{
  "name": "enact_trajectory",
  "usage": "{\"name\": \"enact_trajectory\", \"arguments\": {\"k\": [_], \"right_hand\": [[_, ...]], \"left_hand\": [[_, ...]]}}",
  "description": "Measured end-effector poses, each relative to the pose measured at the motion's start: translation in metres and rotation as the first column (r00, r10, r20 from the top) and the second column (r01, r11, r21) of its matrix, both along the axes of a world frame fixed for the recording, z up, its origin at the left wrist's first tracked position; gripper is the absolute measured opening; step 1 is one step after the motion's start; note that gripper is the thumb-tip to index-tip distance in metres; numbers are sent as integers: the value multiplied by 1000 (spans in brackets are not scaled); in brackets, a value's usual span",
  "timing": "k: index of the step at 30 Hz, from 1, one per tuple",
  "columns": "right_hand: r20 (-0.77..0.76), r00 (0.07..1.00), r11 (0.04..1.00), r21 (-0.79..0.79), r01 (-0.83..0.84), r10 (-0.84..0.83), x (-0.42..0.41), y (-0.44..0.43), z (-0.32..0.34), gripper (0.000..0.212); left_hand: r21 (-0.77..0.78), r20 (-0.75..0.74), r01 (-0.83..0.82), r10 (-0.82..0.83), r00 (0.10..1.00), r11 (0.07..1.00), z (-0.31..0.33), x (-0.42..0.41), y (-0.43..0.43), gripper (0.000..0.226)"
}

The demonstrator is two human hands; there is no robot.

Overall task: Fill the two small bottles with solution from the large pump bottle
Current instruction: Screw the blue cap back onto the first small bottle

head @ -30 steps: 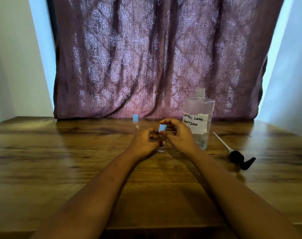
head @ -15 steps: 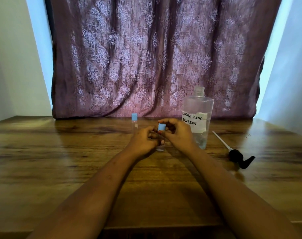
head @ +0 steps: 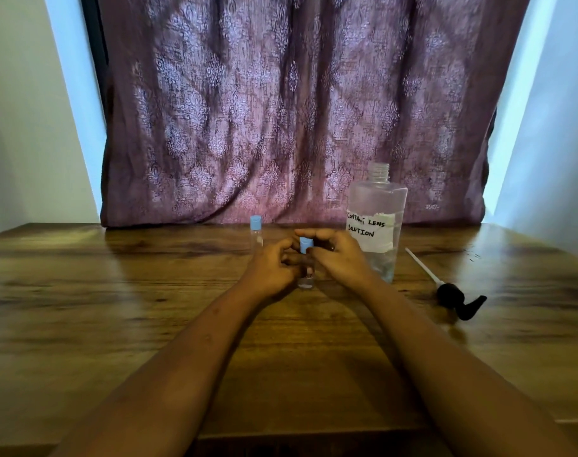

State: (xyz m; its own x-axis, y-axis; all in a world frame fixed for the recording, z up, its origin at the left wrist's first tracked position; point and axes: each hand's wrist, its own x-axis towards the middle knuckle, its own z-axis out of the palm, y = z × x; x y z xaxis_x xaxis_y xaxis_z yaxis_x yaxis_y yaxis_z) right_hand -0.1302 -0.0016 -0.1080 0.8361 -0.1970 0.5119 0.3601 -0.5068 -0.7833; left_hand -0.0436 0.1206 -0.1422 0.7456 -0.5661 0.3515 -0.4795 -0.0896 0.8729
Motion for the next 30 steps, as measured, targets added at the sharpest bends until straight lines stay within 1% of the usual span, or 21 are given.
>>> {"name": "enact_trajectory", "arguments": {"k": [4,8,9,12,13,14,17,18,20,23,26,30], "right_hand": [[28,998,998,-38,48,-47,2,-1,-1,38],[39,995,994,54,92,-94,-3,1,2,52],[28,997,995,74,69,-71,-4,2,3,57],[-41,996,989,131,-70,76,-6,4,4,66],[-52,993,984,151,-98,107,-7,5,3,65],[-46,994,984,153,-90,98,-6,6,3,64],[0,1000,994,105,30,-30,-5,5,2,61],[6,999,994,100,47,-48,-6,5,2,62],[-19,1000,992,124,15,-13,-7,6,3,63],[-75,991,979,182,-93,108,-9,8,3,67],[-45,996,986,156,-67,75,-9,8,3,63],[11,1000,992,129,-9,7,-8,6,2,59]], "left_hand": [[16,1,-15,15,1000,1000,0,-1,0,28],[31,18,-40,40,999,999,-2,4,-1,32],[33,26,-45,44,999,998,-3,5,-1,30],[53,53,-35,33,998,998,-2,6,0,24],[54,49,-29,27,998,998,-2,6,0,23],[46,37,-28,26,999,999,-1,5,0,24],[22,13,-32,32,999,999,-2,4,-1,27],[26,21,-35,35,999,999,-2,5,-1,28],[39,45,-44,42,998,998,-2,6,-1,28],[27,40,-26,25,999,999,-4,8,1,23],[-6,-11,-8,8,1000,1000,-5,9,0,23],[-3,-38,-6,6,999,1000,-3,6,-1,26]]}}
